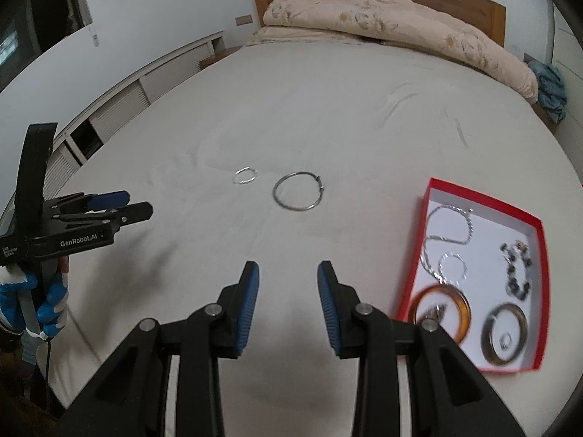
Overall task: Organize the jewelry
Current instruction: 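Withdraw both tools and move toward the twisted hoop and silver bangle, then grasp the twisted silver hoop with the left tool while the right tool grasps the silver bangle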
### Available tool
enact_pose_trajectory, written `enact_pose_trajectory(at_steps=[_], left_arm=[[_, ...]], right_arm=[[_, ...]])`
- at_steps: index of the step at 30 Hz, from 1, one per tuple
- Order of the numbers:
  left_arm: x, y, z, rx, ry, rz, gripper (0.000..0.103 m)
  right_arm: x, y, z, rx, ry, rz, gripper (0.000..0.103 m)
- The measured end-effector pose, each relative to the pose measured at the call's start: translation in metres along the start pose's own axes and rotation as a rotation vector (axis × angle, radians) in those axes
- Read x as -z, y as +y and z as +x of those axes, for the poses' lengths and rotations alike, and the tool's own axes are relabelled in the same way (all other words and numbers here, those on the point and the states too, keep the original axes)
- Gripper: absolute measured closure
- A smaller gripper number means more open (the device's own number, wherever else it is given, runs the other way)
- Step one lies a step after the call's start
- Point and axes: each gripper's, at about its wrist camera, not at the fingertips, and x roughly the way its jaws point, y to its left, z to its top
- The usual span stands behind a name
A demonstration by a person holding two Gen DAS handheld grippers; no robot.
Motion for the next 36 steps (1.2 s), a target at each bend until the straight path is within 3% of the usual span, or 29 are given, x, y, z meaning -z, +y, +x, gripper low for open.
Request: enact_pose_trajectory(at_steps=[7, 18, 30, 33, 35, 36], left_arm=[[-0.035, -0.001, 0.058, 0.05, 0.027, -0.004, 0.048], [-0.058, 0.002, 0.122, 0.036, 0.086, 0.031, 0.066], [-0.054, -0.007, 0.134, 0.033, 0.083, 0.12, 0.071], [-0.054, -0.003, 0.133, 0.043, 0.07, 0.135, 0.081], [-0.053, -0.005, 0.133, 0.059, 0.056, 0.149, 0.097], [-0.052, -0.008, 0.132, 0.054, 0.046, 0.162, 0.097]], right_arm=[[-0.026, -0.02, 0.053, 0.001, 0.018, 0.033, 0.071], [-0.054, -0.04, 0.121, 0.001, 0.046, 0.068, 0.072], [-0.064, -0.029, 0.173, 0.046, 0.107, 0.018, 0.074], [-0.065, -0.025, 0.179, 0.062, 0.105, -0.003, 0.081], [-0.067, -0.019, 0.184, 0.076, 0.105, -0.031, 0.088], [-0.068, -0.016, 0.186, 0.083, 0.105, -0.044, 0.092]])
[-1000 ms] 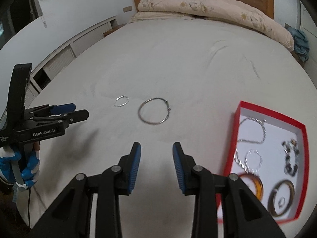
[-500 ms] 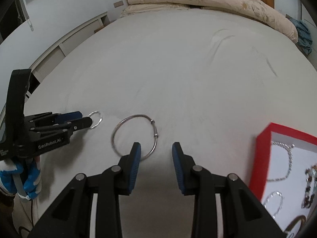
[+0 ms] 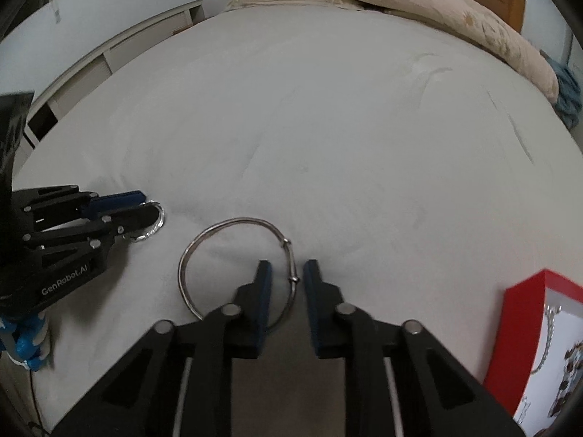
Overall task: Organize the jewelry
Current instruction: 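Grasp the twisted silver hoop with the left tool while the right tool grasps the silver bangle, then carry the hoop and bangle over the red box and lower them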
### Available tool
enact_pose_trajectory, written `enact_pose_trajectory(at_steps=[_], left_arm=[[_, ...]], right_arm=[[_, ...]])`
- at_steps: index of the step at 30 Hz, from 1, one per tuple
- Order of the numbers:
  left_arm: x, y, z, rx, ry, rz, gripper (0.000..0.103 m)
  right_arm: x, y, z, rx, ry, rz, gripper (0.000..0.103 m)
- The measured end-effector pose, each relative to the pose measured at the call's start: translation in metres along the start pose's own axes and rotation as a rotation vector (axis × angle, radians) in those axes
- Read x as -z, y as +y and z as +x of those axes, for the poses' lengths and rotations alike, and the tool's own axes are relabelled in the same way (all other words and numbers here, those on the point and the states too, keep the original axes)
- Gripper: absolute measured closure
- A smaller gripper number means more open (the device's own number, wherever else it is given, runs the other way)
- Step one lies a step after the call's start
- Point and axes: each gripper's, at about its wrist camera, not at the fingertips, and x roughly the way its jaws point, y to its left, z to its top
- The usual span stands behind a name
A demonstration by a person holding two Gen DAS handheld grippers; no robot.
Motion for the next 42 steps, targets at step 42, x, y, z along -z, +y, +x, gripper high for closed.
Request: enact_pose_trajectory(at_steps=[42], left_arm=[[0.002, -0.049, -0.155, -0.059, -0.156, 0.041, 0.098]], right_arm=[[0.029, 0.003, -0.213, 0.09, -0.298, 0.031, 0.098]])
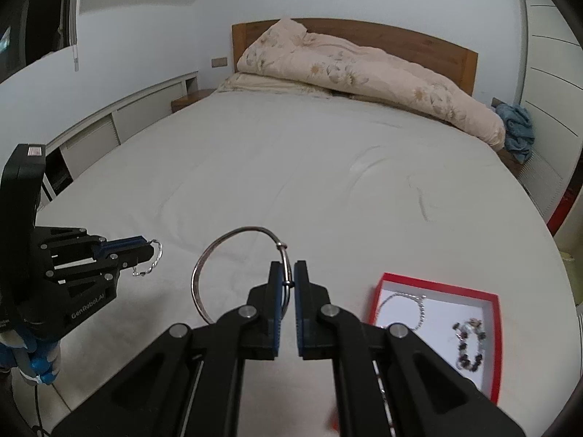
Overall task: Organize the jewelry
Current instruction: 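Carry the hoop and bangle over the red box and lower them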
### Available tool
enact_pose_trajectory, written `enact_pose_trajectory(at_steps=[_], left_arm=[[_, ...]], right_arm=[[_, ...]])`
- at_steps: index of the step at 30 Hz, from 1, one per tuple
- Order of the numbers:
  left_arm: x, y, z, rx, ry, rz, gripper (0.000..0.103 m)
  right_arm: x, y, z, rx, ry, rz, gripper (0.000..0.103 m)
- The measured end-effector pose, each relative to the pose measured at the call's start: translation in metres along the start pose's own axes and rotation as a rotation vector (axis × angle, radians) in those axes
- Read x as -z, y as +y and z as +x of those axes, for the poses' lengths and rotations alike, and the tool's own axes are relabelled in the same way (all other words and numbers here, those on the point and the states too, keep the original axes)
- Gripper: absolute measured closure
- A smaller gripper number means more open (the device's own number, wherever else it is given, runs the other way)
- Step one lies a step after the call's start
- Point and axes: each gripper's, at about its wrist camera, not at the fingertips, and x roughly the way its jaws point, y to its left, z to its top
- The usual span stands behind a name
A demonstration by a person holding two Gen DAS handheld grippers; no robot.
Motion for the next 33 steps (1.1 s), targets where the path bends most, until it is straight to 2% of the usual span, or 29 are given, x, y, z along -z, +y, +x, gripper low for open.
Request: enact_pose_trajectory(at_steps=[12, 18, 25, 33], left_arm=[[-0.011, -0.056, -0.031, 0.032, -0.04, 0.058, 0.098], [-0.026, -0.098, -0.024, 0.084, -0.04, 0.086, 0.098], [-0.041, -0.159, 0.002, 0.163, -0.019, 0.12, 0.097], [-0.038, -0.228, 0.061, 0.219, 0.064, 0.185, 0.097]], right_arm=[[0.009, -0.034, -0.064, 0.057, -0.057, 0.036, 0.098], [0.019, -0.07, -0.08, 0.106, -0.059, 0.067, 0.098], [0.037, -0.128, -0.077, 0.167, -0.032, 0.129, 0.097], [0.077, -0.19, -0.033, 0.213, 0.053, 0.211, 0.097]])
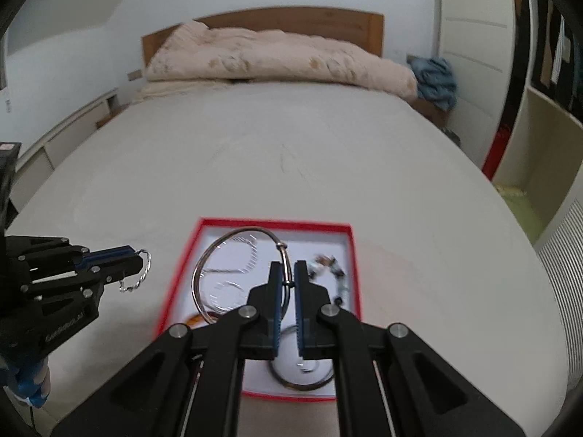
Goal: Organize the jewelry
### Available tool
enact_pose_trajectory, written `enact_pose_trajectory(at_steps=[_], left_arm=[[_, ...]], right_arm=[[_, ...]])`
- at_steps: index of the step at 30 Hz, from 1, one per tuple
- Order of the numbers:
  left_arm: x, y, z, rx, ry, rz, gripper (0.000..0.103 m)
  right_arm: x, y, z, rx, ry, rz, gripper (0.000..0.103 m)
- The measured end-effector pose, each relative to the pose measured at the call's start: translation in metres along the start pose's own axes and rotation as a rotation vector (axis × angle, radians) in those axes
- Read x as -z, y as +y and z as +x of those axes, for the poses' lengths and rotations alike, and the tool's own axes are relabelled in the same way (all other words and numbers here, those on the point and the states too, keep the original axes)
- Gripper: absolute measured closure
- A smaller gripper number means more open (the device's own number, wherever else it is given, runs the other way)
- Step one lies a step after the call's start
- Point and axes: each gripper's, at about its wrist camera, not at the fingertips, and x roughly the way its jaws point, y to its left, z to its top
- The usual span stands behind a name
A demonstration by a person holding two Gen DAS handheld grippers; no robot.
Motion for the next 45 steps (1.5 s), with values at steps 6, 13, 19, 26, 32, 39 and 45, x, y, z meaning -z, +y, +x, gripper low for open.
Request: enact_pose_trajectory(at_steps=[6, 13, 19, 26, 32, 39, 45], left_arm=[[-0.003, -0.021, 0.047, 0.0, 0.055, 0.033, 0.097], [0.009, -0.021, 0.082, -0.006, 0.114, 0.029, 0.097], [0.016, -0.017, 0.093, 0.0, 0.127, -0.002, 0.097], [0.022, -0.009, 0.09, 0.013, 0.126, -0.032, 0.094], [0.023, -0.01, 0.076, 0.027, 0.104, -0.04, 0.077], [0.022, -0.009, 0.028, 0.019, 0.047, -0.047, 0.059], [0.033, 0.001, -0.024, -0.006, 0.006, -0.088, 0.042]], right_arm=[[0.016, -0.028, 0.051, 0.024, 0.073, 0.038, 0.097], [0.037, -0.037, 0.084, 0.011, 0.134, 0.05, 0.097], [0.048, -0.041, 0.093, 0.005, 0.158, 0.065, 0.097], [0.047, -0.04, 0.089, 0.01, 0.164, 0.078, 0.096], [0.049, -0.042, 0.074, 0.001, 0.156, 0.097, 0.091], [0.047, -0.037, 0.034, 0.001, 0.118, 0.108, 0.071], [0.049, -0.018, -0.004, -0.01, 0.102, 0.089, 0.07]])
